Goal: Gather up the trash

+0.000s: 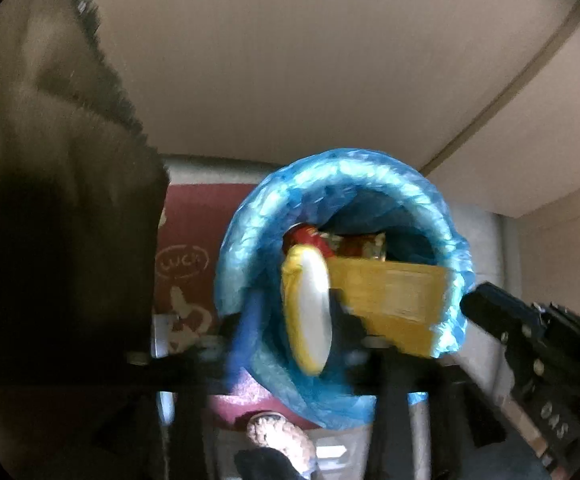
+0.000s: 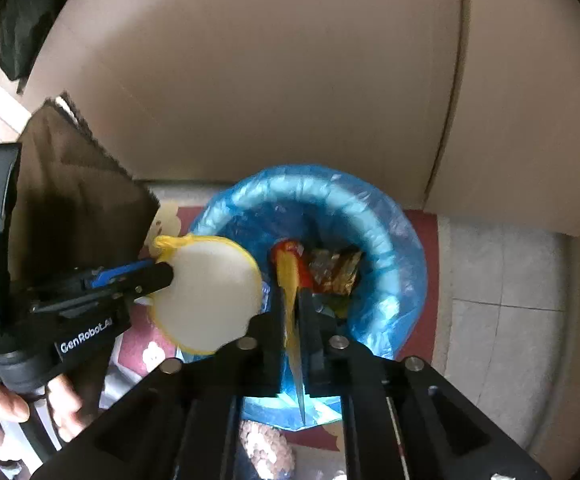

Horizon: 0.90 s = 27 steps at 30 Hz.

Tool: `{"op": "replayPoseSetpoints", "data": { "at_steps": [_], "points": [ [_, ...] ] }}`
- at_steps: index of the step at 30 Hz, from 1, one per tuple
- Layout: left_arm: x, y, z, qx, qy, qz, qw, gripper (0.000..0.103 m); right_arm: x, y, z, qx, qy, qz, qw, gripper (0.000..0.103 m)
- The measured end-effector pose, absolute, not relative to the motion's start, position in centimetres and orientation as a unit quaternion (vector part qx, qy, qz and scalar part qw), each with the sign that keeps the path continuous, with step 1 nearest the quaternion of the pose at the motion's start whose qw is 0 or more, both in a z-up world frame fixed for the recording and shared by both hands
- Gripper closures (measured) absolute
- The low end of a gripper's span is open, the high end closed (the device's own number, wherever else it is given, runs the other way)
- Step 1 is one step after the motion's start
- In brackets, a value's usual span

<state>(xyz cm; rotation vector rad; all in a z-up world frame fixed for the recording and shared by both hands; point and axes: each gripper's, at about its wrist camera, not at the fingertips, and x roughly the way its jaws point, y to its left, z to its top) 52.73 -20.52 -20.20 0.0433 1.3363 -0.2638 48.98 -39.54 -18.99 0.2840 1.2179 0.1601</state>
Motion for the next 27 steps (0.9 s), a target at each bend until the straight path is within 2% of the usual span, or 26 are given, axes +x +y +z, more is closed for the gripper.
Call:
{"op": "replayPoseSetpoints", "data": {
  "at_steps": [2,6,10,15,21,27],
  "points": [
    [52.5,-20.3,-20.3,0.002,0.618,-0.126,0.776,0.049,48.6,-39.1,-19.4,0.131,0.572,0.079,0.806,0.082],
    [51.5,-19.4,-18.1,-0.016,0.600,-0.128,0.790,0.049,47.6,-39.4,-19.0,0.144,0.564,0.072,0.810,0.082],
    [48.8,-18.4,-13.5,-0.001,0.558,-0.141,0.818,0.049,45.3,-39.5,-16.0,0.151,0.542,0.059,0.825,0.081],
    [40.6,-16.7,-6.7,0.023,0.480,-0.165,0.861,0.049,39.7,-38.0,-10.0,0.141,0.493,0.053,0.857,0.076],
    [27.9,-12.8,0.7,0.056,0.395,-0.158,0.903,0.049,28.7,-33.3,-1.2,0.088,0.412,0.052,0.906,0.073],
    [16.3,-7.9,3.3,0.072,0.347,-0.150,0.923,0.049,17.9,-29.0,3.5,0.038,0.367,0.059,0.928,0.072]
  ]
}}
